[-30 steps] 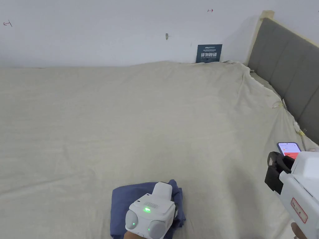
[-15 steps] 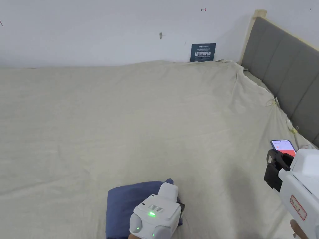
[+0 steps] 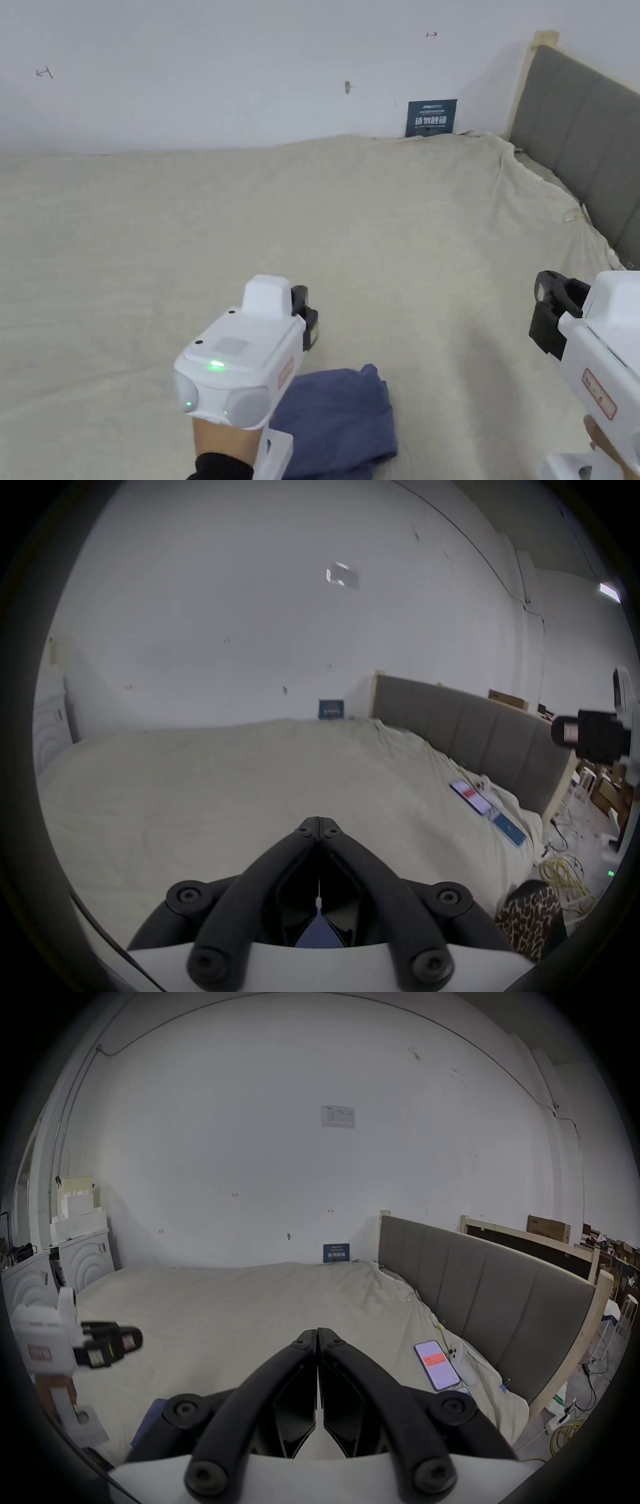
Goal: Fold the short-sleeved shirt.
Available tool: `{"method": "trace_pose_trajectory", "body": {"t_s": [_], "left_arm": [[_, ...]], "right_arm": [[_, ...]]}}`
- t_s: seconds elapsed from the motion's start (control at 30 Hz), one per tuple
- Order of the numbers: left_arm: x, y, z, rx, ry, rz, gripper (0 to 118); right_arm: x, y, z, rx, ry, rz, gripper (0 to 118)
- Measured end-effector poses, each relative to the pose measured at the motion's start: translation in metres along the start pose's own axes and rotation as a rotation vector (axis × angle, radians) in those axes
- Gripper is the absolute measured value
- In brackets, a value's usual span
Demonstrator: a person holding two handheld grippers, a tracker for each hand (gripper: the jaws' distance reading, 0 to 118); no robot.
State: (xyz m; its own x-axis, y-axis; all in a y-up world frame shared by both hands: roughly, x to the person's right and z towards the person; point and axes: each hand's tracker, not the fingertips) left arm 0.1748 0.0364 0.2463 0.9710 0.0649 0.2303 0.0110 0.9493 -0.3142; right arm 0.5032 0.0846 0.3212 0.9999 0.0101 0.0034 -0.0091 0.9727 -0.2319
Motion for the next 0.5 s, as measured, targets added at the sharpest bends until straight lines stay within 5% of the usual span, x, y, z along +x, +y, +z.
{"method": "trace_pose_trajectory", "body": {"t_s": [0.5], "left_arm": [[-0.091,0.039,0.073,0.199,0.291,-0.019,0]], "right_arm": [[-0.05,0.021,-0.002,0.118,0.06,0.022,0]]}}
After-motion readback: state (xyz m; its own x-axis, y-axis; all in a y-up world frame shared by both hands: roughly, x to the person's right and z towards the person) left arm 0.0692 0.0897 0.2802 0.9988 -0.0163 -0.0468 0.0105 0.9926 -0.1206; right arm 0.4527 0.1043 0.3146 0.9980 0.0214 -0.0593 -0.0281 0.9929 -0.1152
